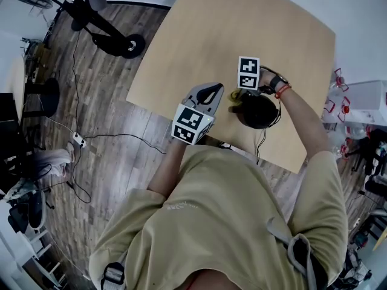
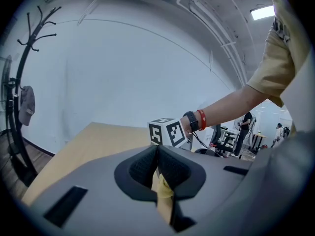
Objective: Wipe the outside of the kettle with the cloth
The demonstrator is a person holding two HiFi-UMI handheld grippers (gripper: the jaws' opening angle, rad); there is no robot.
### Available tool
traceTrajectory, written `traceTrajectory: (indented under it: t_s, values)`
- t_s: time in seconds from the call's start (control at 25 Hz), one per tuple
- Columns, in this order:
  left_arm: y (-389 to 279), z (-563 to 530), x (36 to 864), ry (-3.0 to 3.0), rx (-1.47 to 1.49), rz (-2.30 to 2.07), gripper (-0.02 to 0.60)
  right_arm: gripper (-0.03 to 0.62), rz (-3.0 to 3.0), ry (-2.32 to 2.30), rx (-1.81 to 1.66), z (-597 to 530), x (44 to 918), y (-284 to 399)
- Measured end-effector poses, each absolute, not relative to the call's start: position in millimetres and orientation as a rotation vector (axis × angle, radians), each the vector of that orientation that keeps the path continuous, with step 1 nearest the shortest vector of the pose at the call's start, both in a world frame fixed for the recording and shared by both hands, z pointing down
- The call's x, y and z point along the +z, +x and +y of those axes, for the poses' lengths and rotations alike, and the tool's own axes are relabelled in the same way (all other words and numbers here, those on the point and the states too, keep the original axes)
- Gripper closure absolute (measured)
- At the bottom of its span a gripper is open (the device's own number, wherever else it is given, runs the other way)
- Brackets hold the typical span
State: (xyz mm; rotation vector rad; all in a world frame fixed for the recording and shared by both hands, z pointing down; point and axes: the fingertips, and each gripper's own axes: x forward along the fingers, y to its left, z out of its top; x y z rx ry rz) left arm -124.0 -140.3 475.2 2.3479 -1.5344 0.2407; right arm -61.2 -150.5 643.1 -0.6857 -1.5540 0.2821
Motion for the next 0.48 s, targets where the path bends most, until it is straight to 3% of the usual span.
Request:
traceTrajectory:
  t_s: [0.48]
  values:
    - [-79.1,-142.4,471.8,2.438,0.287,-1.431,0.557,0.461,-1.792,-0.369,0.464,-206.8,647.5,-23.8]
